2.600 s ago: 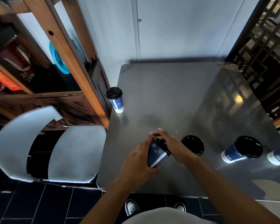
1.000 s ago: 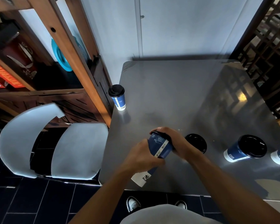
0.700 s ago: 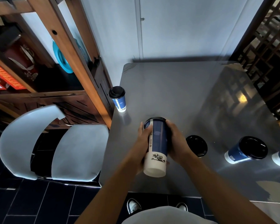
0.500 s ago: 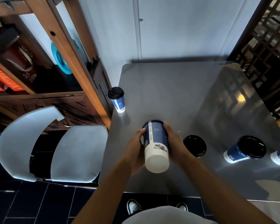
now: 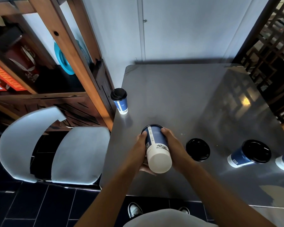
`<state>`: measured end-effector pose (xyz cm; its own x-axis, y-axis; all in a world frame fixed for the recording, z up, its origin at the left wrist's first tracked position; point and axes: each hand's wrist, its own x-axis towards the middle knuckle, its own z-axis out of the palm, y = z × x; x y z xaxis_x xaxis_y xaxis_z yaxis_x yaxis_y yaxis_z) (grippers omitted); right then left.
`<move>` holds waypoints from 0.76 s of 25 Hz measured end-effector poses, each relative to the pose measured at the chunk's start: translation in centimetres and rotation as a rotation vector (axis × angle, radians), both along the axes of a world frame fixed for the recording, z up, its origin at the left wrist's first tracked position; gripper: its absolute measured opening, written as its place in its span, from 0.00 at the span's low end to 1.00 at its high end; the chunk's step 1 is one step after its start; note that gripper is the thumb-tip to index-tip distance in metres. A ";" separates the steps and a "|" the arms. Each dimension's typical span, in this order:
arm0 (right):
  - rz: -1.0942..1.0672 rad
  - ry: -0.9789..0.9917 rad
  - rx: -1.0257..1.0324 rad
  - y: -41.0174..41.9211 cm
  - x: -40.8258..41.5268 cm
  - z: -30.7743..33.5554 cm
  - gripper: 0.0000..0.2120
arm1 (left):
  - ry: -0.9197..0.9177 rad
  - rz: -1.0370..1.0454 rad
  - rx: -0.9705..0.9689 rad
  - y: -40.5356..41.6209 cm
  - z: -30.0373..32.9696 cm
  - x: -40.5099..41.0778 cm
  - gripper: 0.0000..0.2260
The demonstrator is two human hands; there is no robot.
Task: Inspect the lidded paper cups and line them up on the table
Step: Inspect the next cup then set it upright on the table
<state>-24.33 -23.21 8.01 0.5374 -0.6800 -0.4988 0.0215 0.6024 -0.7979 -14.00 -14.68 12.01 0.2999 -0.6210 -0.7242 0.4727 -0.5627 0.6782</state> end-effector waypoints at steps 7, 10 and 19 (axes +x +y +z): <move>0.035 0.052 -0.038 -1.3 -0.7 0.2 0.22 | -0.362 -0.159 -0.002 0.0 1.5 -0.4 0.28; -0.007 -0.016 0.164 -1.3 -1.1 0.5 0.28 | -0.171 -0.019 -0.142 -0.4 1.1 -1.0 0.36; 0.042 0.014 0.143 -0.8 -1.2 1.5 0.29 | -0.221 -0.149 0.004 0.3 1.7 -0.7 0.32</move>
<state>-25.50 -24.02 9.54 0.5567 -0.5785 -0.5962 -0.0164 0.7098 -0.7042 -14.66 -14.42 13.68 0.3565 -0.6676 -0.6536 0.2253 -0.6174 0.7537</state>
